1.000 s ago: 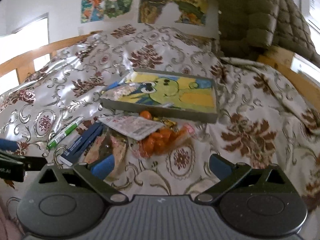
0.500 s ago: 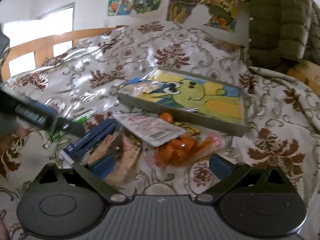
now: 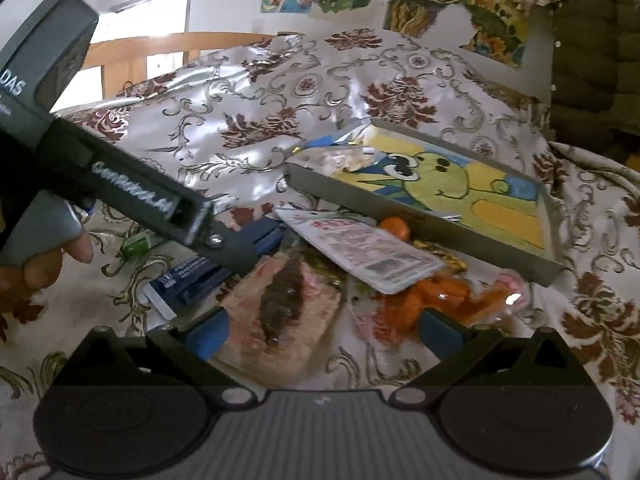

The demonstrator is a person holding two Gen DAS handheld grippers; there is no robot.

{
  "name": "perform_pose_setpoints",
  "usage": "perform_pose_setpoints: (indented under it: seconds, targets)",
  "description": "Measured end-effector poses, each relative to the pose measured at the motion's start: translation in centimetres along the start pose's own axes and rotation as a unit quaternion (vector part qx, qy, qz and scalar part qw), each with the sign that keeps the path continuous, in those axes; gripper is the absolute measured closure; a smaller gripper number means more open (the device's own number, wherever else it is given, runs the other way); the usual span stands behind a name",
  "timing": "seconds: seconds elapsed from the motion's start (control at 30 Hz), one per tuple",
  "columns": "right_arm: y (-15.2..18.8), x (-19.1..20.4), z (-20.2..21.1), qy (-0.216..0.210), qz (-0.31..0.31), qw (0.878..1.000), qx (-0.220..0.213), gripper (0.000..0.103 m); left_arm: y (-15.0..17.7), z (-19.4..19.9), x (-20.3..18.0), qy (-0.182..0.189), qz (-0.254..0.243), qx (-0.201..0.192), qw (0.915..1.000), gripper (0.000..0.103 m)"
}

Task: Organize snacks
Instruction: 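Grasp the dark blue packet with the left tool while the right tool grasps the dried fish packet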

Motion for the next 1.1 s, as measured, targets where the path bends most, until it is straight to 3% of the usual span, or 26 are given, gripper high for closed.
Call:
perform_pose_setpoints:
  seconds: [0.27,0.5,0.63,0.83,0.93,1.1]
  targets:
    - [-0.2,0.9,-1.3,-0.012,0.002,1.000,0.002,0.018,0.3,-1.4,1.3,0.001,0.033,0.025,0.9991,0.027]
    - [-0.1,1.9,-2.8,-0.025,0.008,0.999,0.019,0.038,0.2,-2.5,1.1,-0.017,0.004,0.030,0.9994,0.047]
    - [-0.2,1.9,-3.3,-0.037,-0.007,0.999,0.024,0.043,0.3,-2.7,1.2,-0.017,-0.004,0.036,0.9992,0.051]
    - [0.2,1.1,-3.9,-0.060,-0.056,0.996,0.044,0.042,0.3,-3.0,1.2,-0.011,-0.004,0.046,0.9989,0.055]
    - [0.2,1.0,-3.9,-0.059,-0.059,0.995,0.046,0.045,0.4,-3.0,1.1,-0.002,0.003,0.050,0.9987,0.063]
    - [0.2,0.8,-3.9,-0.052,-0.070,0.994,0.063,0.051,0.5,-2.9,1.2,0.000,0.009,0.050,0.9987,0.065]
Point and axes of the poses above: each gripper's, at about its wrist camera, not at the fingertips, and z roughly against the way its jaws point, x to its left, y to its underside, the point moved 9 cm from there along -z, roughly the way its jaws point, and after that the axes turned 5 degrees about z, right-handed, at the moved point
